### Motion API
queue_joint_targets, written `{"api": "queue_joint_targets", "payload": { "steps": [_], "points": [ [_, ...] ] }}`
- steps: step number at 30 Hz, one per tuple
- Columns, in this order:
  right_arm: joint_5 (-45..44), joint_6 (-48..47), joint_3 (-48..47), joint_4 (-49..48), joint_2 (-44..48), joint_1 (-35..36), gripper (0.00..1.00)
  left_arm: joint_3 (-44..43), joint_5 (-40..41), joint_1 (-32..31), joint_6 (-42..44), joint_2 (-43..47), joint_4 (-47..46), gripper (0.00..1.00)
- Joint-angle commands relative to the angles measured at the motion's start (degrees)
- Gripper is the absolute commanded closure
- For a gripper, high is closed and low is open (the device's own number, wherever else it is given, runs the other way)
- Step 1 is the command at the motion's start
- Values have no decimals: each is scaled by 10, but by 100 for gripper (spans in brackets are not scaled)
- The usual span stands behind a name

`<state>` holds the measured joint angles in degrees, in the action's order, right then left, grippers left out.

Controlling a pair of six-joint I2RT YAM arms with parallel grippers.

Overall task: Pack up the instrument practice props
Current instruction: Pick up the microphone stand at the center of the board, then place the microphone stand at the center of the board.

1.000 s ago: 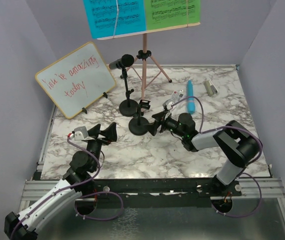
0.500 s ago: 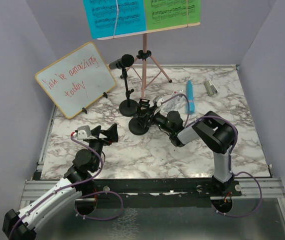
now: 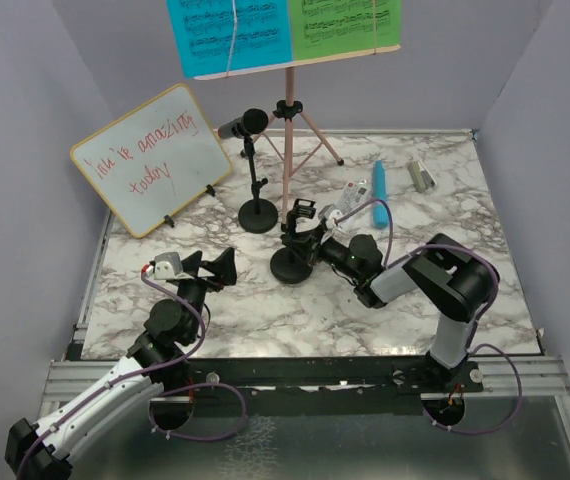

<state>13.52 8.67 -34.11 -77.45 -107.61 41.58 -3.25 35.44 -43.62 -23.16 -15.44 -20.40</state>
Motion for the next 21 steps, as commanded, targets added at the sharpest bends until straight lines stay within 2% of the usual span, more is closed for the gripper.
{"api": "queue_joint_targets", "payload": {
  "steps": [1, 10, 15, 21],
  "points": [
    [-37, -18, 61, 44, 82, 3, 100, -4, 10, -2, 9, 4, 9, 1],
    [-195, -77, 83, 291, 312, -13, 100, -5, 10, -6, 13, 4, 9, 1],
    [-213, -82, 68, 381, 407, -95, 100, -5, 12, -8, 14, 4, 9, 1],
    [-231, -82, 45, 411, 449, -221, 100, -5, 15, -10, 19, 4, 9, 1]
  ]
}}
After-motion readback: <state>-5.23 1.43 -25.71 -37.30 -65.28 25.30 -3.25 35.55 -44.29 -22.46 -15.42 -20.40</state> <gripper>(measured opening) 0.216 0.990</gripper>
